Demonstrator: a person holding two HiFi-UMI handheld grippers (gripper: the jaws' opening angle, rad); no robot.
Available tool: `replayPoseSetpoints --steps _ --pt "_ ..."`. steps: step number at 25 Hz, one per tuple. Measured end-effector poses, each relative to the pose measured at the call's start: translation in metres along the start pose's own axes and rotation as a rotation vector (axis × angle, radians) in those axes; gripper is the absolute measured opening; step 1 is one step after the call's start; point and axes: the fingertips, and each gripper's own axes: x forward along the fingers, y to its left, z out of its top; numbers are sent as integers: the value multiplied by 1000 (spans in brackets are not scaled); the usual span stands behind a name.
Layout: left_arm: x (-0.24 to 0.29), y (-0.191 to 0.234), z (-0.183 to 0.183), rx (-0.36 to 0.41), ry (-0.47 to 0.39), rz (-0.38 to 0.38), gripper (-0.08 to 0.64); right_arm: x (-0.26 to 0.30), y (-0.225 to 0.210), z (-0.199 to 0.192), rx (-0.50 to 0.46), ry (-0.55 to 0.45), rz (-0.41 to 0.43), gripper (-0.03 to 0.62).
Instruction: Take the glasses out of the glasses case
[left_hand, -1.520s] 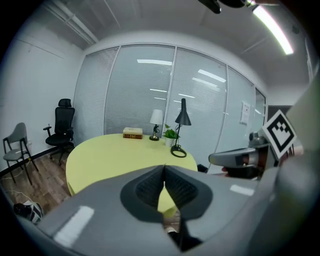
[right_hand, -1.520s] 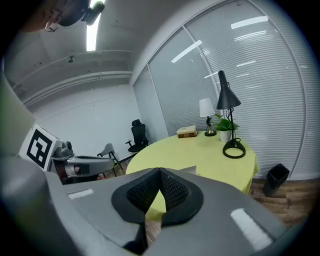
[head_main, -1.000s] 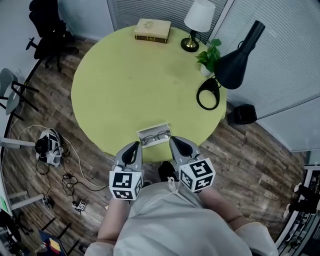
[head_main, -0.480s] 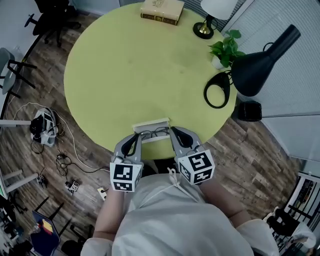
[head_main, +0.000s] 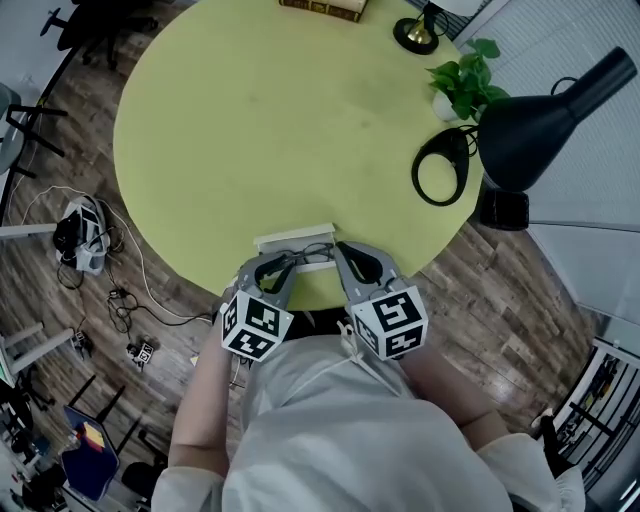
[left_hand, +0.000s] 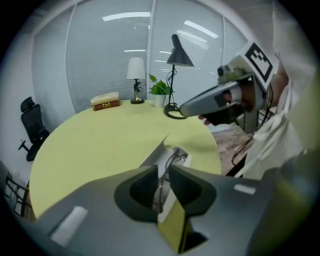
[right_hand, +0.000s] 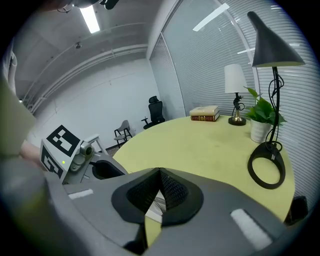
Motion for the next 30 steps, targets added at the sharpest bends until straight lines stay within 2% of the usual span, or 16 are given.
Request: replayPoseSetpoints --steps 4,9,18,25,30 --pt "17 -7 -1 119 62 -49 81 2 -7 -5 -7 18 11 -2" --pt "33 -12 -3 219 128 -101 81 1 -20 -9 -4 38 2 -1" --pt "53 -18 -13 311 219 -172 64 -1 -42 -3 4 36 -29 -2" --pt "54 -15 -16 410 242 -211 17 -5 -46 -4 11 36 -46 -1" --pt "54 -18 -17 475 244 -235 15 -9 -48 -5 20 36 -60 -1"
